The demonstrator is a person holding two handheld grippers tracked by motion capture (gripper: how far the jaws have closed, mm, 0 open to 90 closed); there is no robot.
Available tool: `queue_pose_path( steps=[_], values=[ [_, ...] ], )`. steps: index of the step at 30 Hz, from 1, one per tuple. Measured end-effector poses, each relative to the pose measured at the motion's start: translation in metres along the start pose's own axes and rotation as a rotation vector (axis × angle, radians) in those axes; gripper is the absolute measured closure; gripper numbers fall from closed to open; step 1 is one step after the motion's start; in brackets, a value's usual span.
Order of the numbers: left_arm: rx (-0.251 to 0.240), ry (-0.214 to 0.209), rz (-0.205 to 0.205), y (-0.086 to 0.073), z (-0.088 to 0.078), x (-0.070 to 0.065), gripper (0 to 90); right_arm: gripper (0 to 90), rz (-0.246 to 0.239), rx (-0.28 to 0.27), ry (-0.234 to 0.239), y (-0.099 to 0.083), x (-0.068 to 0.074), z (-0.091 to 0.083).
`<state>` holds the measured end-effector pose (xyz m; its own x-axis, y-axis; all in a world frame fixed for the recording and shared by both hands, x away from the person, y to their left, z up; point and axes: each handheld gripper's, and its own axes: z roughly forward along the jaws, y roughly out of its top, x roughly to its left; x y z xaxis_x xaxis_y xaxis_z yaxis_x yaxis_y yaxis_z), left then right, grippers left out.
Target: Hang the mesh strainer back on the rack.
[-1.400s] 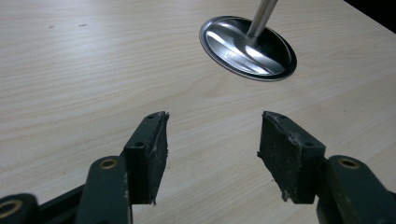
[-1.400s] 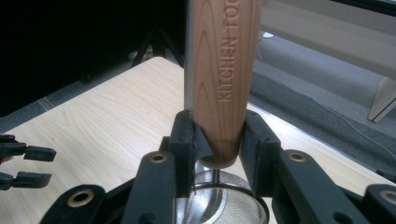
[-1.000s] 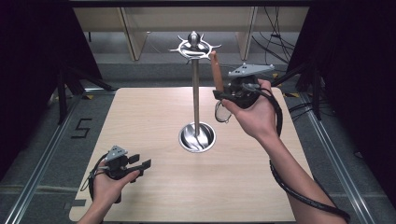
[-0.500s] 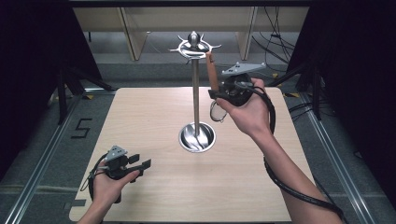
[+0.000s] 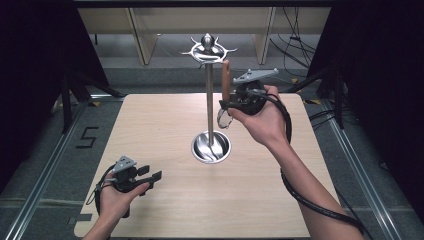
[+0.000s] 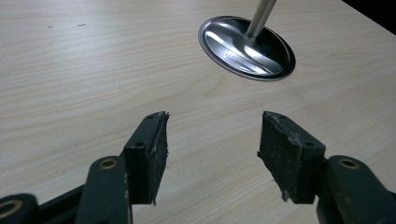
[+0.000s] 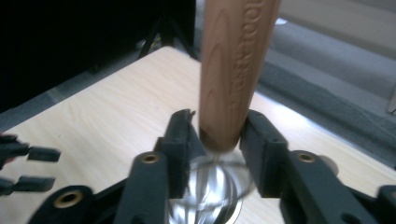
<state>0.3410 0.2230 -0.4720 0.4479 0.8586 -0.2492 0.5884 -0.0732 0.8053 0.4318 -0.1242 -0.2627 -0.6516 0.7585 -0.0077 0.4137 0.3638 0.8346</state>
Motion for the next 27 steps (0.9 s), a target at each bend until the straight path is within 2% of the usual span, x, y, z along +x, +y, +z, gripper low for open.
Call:
queue_pose_path(
  steps=[3,4,5,8,9,11,12,14,16,17,20,21,24,25,27],
  values=[
    [0.003,0.004,0.006,0.0,-0.001,0.0,41.1,56.5,-0.037,-0.016,-0.014,0.0,-0.001,-0.002],
    [0.004,0.007,0.006,0.0,-0.001,0.0,41.1,54.1,-0.021,-0.012,-0.017,0.0,0.001,-0.004],
    [0.004,0.007,0.006,0.0,-0.001,0.0,41.1,50.9,-0.045,-0.037,-0.028,-0.002,0.0,-0.003],
    [-0.003,-0.004,0.002,0.0,0.0,0.0,41.2,45.2,-0.065,0.009,-0.023,-0.008,-0.001,-0.007],
    [0.0,-0.004,0.006,0.0,0.0,0.0,41.2,43.9,-0.057,0.021,-0.023,-0.011,-0.001,-0.007],
    [0.004,-0.004,0.006,-0.001,0.0,0.0,41.3,42.5,-0.082,0.069,-0.024,-0.021,-0.003,-0.009],
    [0.007,-0.008,0.01,-0.001,0.0,0.0,41.3,42.0,-0.068,0.088,-0.026,-0.027,-0.004,-0.009],
    [0.006,-0.008,0.008,-0.001,0.001,0.0,41.4,41.3,-0.098,0.122,-0.019,-0.04,-0.011,-0.01],
    [0.006,-0.008,-0.002,-0.001,0.002,-0.001,41.4,41.1,-0.088,0.15,-0.025,-0.057,-0.018,-0.012],
    [0.008,-0.008,0.009,-0.001,0.001,-0.001,41.4,41.0,-0.084,0.154,-0.027,-0.063,-0.02,-0.012],
    [0.011,-0.006,0.011,-0.002,0.001,-0.001,41.4,41.8,-0.047,0.191,-0.033,-0.089,-0.029,-0.013],
    [0.013,-0.005,0.011,-0.002,0.001,0.0,41.4,42.3,-0.028,0.206,-0.021,-0.099,-0.031,-0.011],
    [0.015,-0.003,0.01,-0.003,0.002,0.001,41.3,43.7,-0.024,0.238,0.005,-0.133,-0.039,-0.006],
    [0.017,-0.001,0.007,-0.003,0.002,0.001,41.3,44.1,-0.004,0.222,-0.002,-0.143,-0.039,-0.004],
    [0.018,0.008,0.003,-0.004,0.004,0.0,41.4,44.9,0.018,0.246,0.019,-0.163,-0.044,-0.002]
  ],
)
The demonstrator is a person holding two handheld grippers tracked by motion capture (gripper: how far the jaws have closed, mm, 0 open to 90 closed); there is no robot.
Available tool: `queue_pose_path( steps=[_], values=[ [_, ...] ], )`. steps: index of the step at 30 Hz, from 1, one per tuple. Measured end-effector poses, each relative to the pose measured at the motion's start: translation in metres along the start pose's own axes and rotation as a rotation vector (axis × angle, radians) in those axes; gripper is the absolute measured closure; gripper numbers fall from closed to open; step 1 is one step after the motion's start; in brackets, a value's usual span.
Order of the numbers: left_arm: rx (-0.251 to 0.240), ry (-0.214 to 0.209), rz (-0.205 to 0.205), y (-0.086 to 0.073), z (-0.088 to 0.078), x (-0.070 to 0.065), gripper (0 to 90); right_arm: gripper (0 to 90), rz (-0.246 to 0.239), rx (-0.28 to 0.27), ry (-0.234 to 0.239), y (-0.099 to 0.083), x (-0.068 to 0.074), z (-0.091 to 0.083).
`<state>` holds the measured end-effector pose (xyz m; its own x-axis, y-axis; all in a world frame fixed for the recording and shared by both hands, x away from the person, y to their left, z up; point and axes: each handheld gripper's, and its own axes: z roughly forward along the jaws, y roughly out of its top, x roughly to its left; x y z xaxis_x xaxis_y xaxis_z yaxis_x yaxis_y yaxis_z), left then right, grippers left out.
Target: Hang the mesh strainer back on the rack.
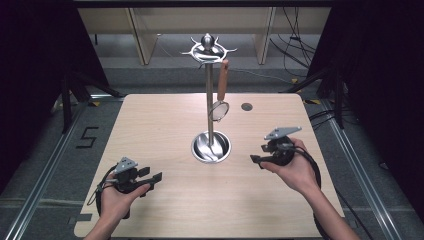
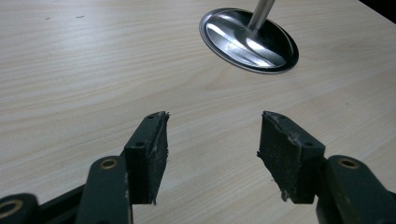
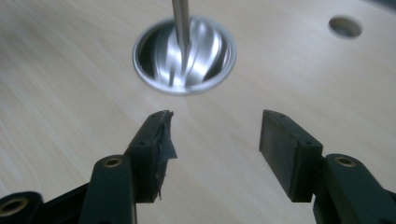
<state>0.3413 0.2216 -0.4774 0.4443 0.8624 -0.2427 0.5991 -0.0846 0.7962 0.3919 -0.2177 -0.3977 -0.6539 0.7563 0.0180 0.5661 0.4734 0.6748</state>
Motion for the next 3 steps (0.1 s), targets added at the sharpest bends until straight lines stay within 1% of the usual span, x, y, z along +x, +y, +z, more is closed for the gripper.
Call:
queue_pose_path(
  steps=[1,2,3],
  values=[
    [0.01,0.0,0.002,0.0,0.0,0.001,41.3,45.0,0.023,-0.013,0.005,-0.011,-0.001,0.006],
    [0.014,0.006,0.003,0.0,0.001,0.0,41.3,45.1,0.043,-0.014,0.006,-0.018,0.0,0.01],
    [0.013,0.006,-0.003,0.0,0.002,-0.001,41.3,45.3,0.043,-0.009,0.012,-0.024,-0.003,0.011]
  ],
)
